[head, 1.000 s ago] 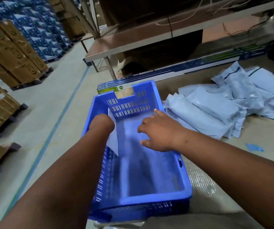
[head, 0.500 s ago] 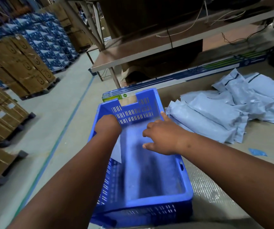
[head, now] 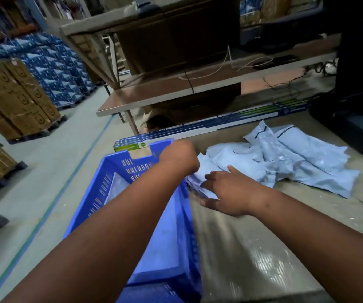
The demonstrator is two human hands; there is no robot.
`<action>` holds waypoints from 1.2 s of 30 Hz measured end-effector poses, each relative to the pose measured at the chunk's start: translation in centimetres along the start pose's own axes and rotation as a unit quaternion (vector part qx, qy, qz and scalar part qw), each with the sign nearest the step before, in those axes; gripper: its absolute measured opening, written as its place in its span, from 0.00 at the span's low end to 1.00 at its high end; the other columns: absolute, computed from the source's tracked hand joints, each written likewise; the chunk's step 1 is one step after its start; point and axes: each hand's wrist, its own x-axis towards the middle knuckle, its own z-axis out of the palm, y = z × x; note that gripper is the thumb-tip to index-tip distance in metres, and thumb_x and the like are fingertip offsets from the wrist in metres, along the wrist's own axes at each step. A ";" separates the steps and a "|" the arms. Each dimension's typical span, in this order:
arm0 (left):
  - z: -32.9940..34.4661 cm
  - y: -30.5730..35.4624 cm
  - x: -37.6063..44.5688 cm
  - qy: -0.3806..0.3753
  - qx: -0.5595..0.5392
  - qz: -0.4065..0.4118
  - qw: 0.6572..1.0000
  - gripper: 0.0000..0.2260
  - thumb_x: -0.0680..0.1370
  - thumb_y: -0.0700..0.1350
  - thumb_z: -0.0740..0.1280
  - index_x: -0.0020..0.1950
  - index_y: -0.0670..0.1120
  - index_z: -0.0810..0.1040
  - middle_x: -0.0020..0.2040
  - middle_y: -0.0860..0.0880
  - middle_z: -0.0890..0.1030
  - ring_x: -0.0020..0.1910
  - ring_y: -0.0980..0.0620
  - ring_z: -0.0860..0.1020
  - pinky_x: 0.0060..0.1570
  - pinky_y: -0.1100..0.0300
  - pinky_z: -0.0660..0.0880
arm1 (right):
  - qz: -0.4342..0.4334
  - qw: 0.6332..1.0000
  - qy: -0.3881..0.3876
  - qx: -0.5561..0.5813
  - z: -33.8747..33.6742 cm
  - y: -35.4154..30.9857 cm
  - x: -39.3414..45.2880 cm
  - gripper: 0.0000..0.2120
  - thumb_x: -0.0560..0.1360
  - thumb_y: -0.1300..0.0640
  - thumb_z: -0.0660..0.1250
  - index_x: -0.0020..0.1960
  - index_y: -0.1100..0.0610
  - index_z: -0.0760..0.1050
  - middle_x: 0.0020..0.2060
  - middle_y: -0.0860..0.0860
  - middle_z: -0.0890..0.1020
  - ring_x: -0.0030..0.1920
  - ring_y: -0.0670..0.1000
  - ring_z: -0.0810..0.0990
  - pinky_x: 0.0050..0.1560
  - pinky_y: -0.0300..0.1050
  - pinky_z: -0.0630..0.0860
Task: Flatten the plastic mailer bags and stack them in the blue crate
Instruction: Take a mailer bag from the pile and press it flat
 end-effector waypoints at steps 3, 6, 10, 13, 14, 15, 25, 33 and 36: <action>1.5 5.0 0.5 -0.040 0.006 0.021 0.999 0.06 0.69 0.44 0.69 0.38 0.48 0.72 0.41 0.48 0.77 0.40 0.44 0.77 0.36 0.58 0.72 | 0.033 0.999 -0.029 0.009 2.6 4.1 -3.4 0.27 0.79 0.32 0.58 0.71 0.44 0.73 0.73 0.49 0.74 0.76 0.51 0.69 0.76 0.61 0.57; 3.4 9.6 0.7 -0.080 0.013 0.045 0.996 0.08 0.70 0.45 0.71 0.41 0.49 0.72 0.46 0.48 0.80 0.43 0.45 0.78 0.40 0.56 0.72 | 0.062 0.996 -0.060 0.024 5.7 8.2 -7.2 0.29 0.76 0.32 0.57 0.71 0.44 0.73 0.69 0.48 0.75 0.71 0.53 0.74 0.70 0.55 0.67; 6.9 13.8 1.5 -0.068 -0.008 0.068 0.995 0.18 0.72 0.47 0.71 0.60 0.48 0.75 0.61 0.43 0.77 0.59 0.40 0.77 0.55 0.51 0.75 | 0.107 0.989 -0.095 0.035 9.5 12.1 -11.4 0.22 0.77 0.36 0.57 0.65 0.45 0.74 0.61 0.48 0.76 0.64 0.55 0.77 0.63 0.53 0.72; 9.5 16.3 2.5 -0.072 -0.016 0.054 0.996 0.36 0.71 0.51 0.75 0.76 0.51 0.65 0.73 0.43 0.66 0.70 0.37 0.69 0.63 0.43 0.75 | 0.123 0.983 -0.114 0.071 11.2 14.1 -13.9 0.23 0.75 0.37 0.62 0.66 0.46 0.72 0.61 0.49 0.76 0.61 0.57 0.79 0.59 0.53 0.75; 10.1 17.1 2.6 -0.074 0.012 0.059 0.995 0.39 0.72 0.52 0.76 0.79 0.54 0.61 0.78 0.45 0.61 0.74 0.37 0.64 0.65 0.41 0.72 | 0.121 0.983 -0.109 0.085 11.7 14.6 -14.6 0.27 0.74 0.36 0.63 0.69 0.46 0.70 0.63 0.49 0.75 0.62 0.57 0.78 0.60 0.54 0.75; 10.8 17.8 2.8 -0.077 0.050 0.071 0.993 0.42 0.73 0.53 0.76 0.81 0.56 0.57 0.82 0.47 0.55 0.78 0.37 0.59 0.69 0.37 0.68 | 0.119 0.983 -0.100 0.096 12.2 15.1 -15.2 0.31 0.74 0.35 0.63 0.73 0.45 0.66 0.67 0.49 0.74 0.64 0.57 0.77 0.61 0.55 0.74; 10.6 21.3 3.5 -0.015 0.204 0.110 0.973 0.35 0.71 0.55 0.71 0.76 0.53 0.62 0.73 0.49 0.70 0.79 0.41 0.62 0.71 0.20 0.43 | 0.096 0.984 -0.033 0.145 12.0 19.1 -19.2 0.35 0.79 0.38 0.63 0.82 0.44 0.56 0.77 0.49 0.67 0.74 0.56 0.70 0.76 0.58 0.62; 7.3 25.6 -2.4 0.090 0.083 0.159 0.980 0.35 0.66 0.73 0.64 0.64 0.51 0.75 0.56 0.48 0.77 0.59 0.42 0.78 0.72 0.38 0.63 | 0.128 0.980 0.034 0.149 10.3 22.5 -20.1 0.36 0.78 0.39 0.63 0.82 0.46 0.55 0.73 0.50 0.71 0.68 0.56 0.75 0.67 0.54 0.73; 10.6 27.8 -6.7 0.040 0.017 0.195 0.980 0.38 0.66 0.77 0.63 0.64 0.51 0.77 0.54 0.47 0.78 0.53 0.42 0.79 0.53 0.50 0.75 | 0.147 0.980 0.032 0.131 11.0 24.2 -21.8 0.38 0.77 0.38 0.64 0.82 0.48 0.56 0.72 0.51 0.72 0.68 0.58 0.75 0.66 0.55 0.74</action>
